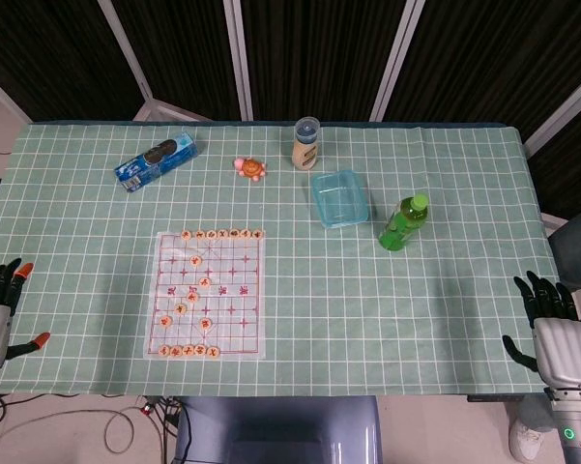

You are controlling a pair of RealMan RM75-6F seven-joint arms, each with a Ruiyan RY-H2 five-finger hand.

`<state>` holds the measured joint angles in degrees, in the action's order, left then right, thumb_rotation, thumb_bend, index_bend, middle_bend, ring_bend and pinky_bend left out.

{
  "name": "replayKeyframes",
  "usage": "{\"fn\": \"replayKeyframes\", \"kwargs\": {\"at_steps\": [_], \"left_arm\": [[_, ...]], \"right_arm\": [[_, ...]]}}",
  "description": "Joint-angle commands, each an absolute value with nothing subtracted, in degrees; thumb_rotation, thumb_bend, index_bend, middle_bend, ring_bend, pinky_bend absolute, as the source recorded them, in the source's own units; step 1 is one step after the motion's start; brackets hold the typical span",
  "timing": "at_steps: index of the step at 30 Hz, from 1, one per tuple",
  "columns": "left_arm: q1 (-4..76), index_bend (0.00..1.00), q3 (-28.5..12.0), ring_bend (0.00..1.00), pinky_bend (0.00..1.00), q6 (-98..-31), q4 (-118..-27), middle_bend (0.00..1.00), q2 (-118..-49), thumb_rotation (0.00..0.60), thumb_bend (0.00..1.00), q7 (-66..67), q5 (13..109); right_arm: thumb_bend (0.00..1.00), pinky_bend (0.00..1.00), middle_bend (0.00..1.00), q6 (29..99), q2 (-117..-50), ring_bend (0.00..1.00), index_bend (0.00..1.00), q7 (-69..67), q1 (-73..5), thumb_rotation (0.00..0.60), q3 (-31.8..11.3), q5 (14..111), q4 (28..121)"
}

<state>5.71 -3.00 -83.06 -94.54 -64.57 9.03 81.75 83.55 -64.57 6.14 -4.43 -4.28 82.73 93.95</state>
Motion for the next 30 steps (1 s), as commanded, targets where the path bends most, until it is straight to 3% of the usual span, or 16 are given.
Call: {"fn": "replayKeyframes", "kwargs": {"at_steps": [1,30], "left_arm": [[5.74,0.0,-2.98,0.0,0.0,-82.93,-94.74,0.0,-64.53,0.6,0.0,9.05,81.65],[6.5,0.0,-3.14,0.0,0.0,-80.94,-95.56,0.0,-64.29,0.6,0.0,9.46,80.05]], "right_arm": [[0.33,0.0,0.0,83.7,-64.51,0.0,0.0,5.99,-4.34,0.6,-4.21,82.93,94.03],[0.33,0.0,0.0,81.8,-63.87,0.0,0.0,5.26,-4.51,0.6,-3.68,82.03,94.75]]}}
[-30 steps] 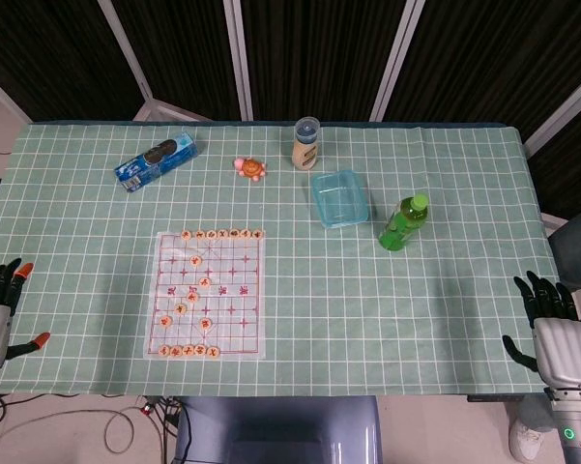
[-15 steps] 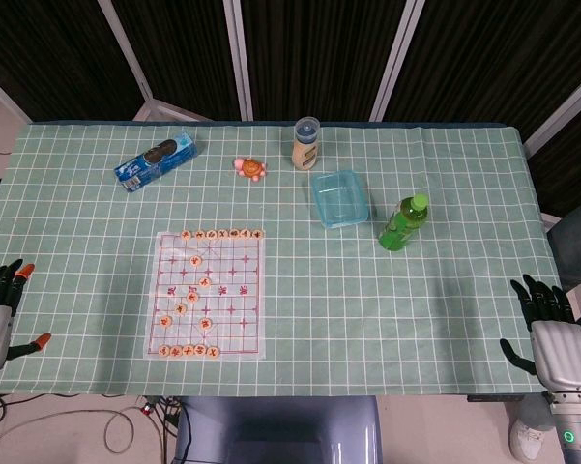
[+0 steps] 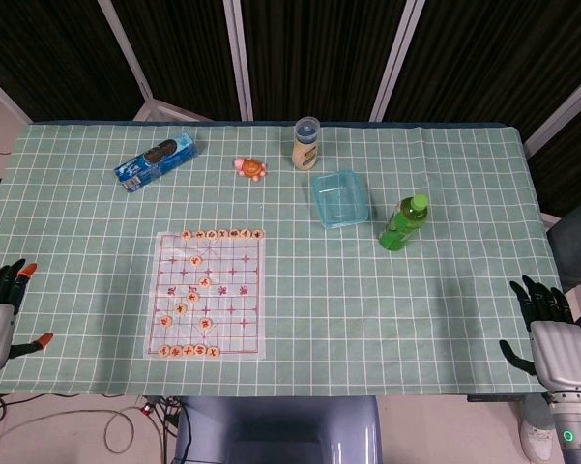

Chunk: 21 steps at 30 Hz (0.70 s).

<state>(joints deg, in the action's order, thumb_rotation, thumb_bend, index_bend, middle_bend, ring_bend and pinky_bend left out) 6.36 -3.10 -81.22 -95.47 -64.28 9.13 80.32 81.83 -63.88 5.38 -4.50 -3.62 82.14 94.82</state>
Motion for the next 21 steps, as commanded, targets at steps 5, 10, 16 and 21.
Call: {"fn": "replayKeyframes", "kwargs": {"at_steps": [5,10,16,21], "left_arm": [[6.66,0.0,-3.53,0.0,0.0,-80.65,-96.09,0.0,-64.2,0.6,0.0,10.29,78.96],[7.47,0.0,-4.77,0.0,0.0,-80.31,-96.89,0.0,-63.68,0.6,0.0,11.07,77.84],[11.12,0.0,-8.22,0.0,0.06,-77.74,-97.9,0.0,-63.12,0.6,0.0,13.38,75.78],[16.73,0.0,-12.79,0.12,0.28,-73.24,-97.79,0.05,-63.8,0.6,0.01,17.22,71.57]], "right_arm": [[0.33,0.0,0.0,81.49,-63.7,0.0,0.0,4.69,-4.53,0.6,-3.7,81.76,94.89],[0.33,0.0,0.0,81.54,-63.56,0.0,0.0,4.38,-4.44,0.6,-3.56,81.95,95.1],[0.33,0.0,0.0,81.08,-63.5,0.0,0.0,4.0,-4.52,0.6,-3.66,81.41,95.24],[0.33,0.0,0.0,80.68,-63.42,0.0,0.0,3.71,-4.55,0.6,-3.77,80.79,95.41]]}}
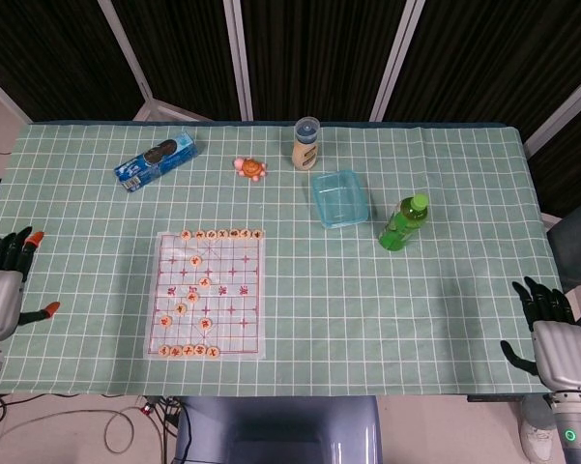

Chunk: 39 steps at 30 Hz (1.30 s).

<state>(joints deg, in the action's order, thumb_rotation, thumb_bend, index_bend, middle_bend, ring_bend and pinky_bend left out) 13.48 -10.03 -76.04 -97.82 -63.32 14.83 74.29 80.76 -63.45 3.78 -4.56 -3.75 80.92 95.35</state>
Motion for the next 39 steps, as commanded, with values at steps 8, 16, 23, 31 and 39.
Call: {"fn": "replayKeyframes", "kwargs": {"at_steps": [8,16,23,31,39], "left_arm": [[25.61,0.11,-17.95,0.63,0.71,-65.45,-93.57,0.62,-67.97,0.6,0.08,23.29,62.61],[33.99,0.27,-20.51,0.85,0.87,-57.82,-87.72,0.89,-73.47,0.6,0.16,29.07,51.13],[40.06,0.35,-20.45,0.92,0.93,-55.05,-81.4,0.98,-79.27,0.6,0.19,34.39,44.36],[45.21,0.4,-20.2,0.94,0.94,-52.41,-74.99,0.99,-84.95,0.6,0.2,38.3,36.46],[48.52,0.41,-19.51,0.94,0.95,-50.05,-70.06,1.0,-89.03,0.6,0.25,40.96,30.49]], "right_arm": [[0.33,0.0,0.0,79.64,-63.13,0.0,0.0,2.77,-4.65,0.6,-4.0,79.4,95.96],[0.33,0.0,0.0,77.99,-62.51,0.0,0.0,1.53,-4.89,0.6,-4.18,77.72,96.8],[0.33,0.0,0.0,76.76,-61.73,0.0,0.0,0.25,-5.07,0.6,-4.39,76.47,97.66],[0.33,0.0,0.0,75.42,-61.27,0.0,0.0,-0.83,-5.31,0.6,-4.68,74.84,98.18],[0.33,0.0,0.0,74.24,-60.79,0.0,0.0,-1.68,-5.49,0.6,-4.88,73.47,98.95]]}}
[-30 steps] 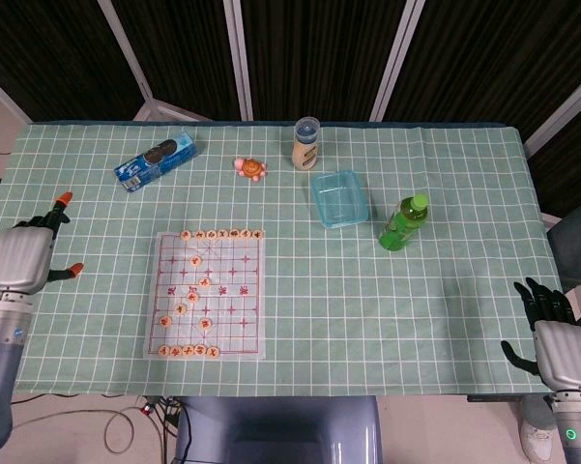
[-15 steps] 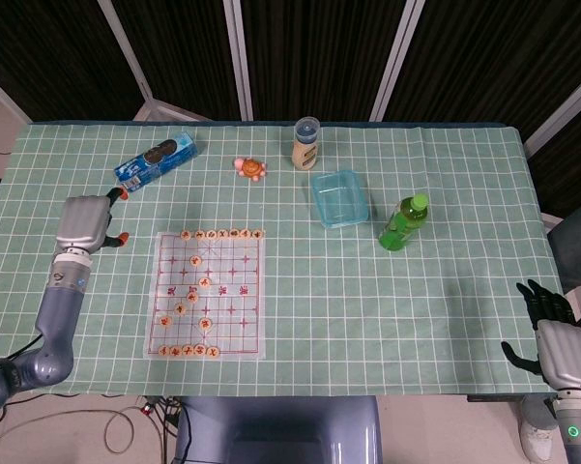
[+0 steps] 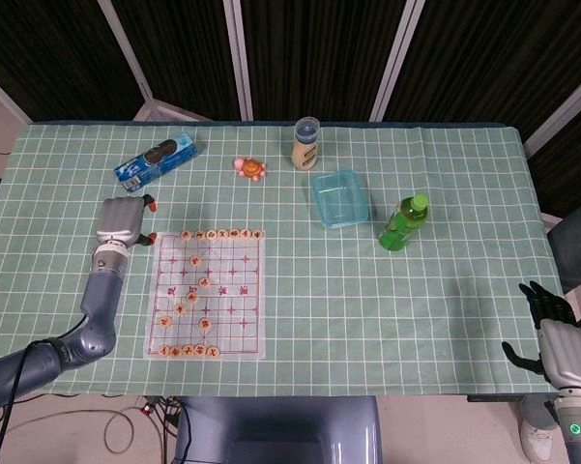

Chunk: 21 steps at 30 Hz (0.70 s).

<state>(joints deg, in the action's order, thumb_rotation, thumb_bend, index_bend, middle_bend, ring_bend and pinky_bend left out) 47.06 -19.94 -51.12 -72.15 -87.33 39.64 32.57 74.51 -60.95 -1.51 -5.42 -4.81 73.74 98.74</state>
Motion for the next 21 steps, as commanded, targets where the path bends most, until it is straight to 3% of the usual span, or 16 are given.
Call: {"fn": "replayKeyframes", "kwargs": {"at_steps": [1,21], "left_arm": [[48.78,0.41,-19.4,0.94,0.95,-49.9,-69.63,1.0,-89.33,0.6,0.25,41.2,30.15],[56.05,0.43,-17.66,0.95,0.96,-43.65,-57.36,1.0,-96.79,0.6,0.26,46.35,20.03]], "right_arm": [[0.33,0.0,0.0,74.12,-60.74,0.0,0.0,-1.73,-5.51,0.6,-4.87,73.37,99.01],[0.33,0.0,0.0,71.85,-59.84,0.0,0.0,-2.93,-6.01,0.6,-5.15,70.87,100.17]]}}
